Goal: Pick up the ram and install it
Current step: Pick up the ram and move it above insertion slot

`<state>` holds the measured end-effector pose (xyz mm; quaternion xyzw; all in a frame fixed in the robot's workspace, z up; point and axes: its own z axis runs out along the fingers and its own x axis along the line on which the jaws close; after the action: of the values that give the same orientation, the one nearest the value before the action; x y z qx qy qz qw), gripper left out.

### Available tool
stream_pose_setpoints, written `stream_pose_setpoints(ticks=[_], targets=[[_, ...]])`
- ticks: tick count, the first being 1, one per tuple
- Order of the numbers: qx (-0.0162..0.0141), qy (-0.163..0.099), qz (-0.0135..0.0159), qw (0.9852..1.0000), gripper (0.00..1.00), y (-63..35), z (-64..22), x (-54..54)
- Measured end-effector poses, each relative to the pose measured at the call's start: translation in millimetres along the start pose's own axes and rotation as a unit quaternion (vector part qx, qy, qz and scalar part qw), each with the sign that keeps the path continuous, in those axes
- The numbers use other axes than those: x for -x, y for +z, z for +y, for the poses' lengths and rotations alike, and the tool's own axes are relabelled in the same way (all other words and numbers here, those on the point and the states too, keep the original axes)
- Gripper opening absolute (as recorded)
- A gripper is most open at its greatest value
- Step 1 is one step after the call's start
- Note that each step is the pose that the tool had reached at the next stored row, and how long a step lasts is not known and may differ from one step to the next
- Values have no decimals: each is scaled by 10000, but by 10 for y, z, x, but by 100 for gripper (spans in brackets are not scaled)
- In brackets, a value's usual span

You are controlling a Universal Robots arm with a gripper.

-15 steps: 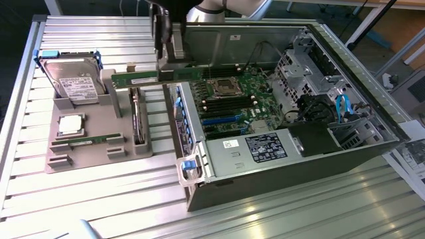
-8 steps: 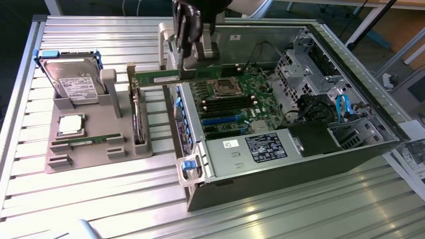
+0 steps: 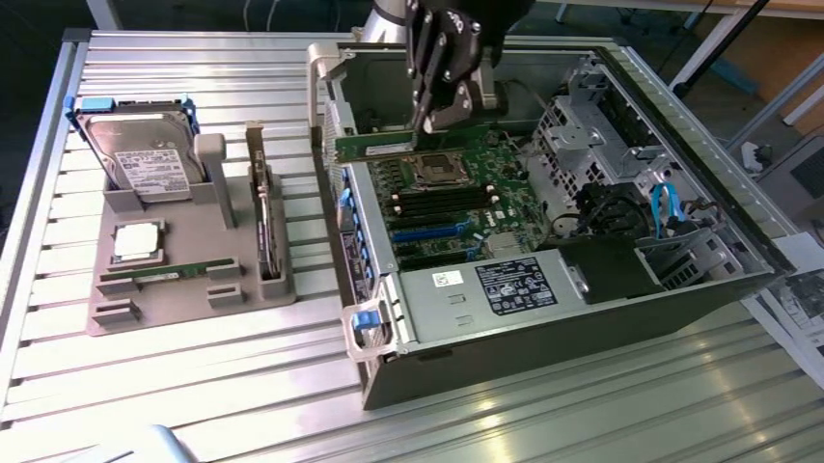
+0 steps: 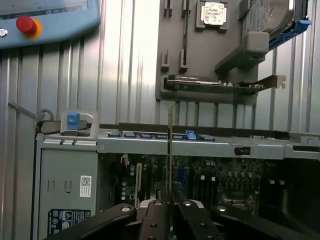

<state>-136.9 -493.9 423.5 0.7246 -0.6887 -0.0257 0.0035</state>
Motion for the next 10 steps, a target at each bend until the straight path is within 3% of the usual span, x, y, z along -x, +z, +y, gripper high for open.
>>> stream_pose_setpoints(ticks=[3,10], targets=[[0,0,0,10000,14,-6,-203,-10],[0,0,0,10000,14,-15,-518,-26]])
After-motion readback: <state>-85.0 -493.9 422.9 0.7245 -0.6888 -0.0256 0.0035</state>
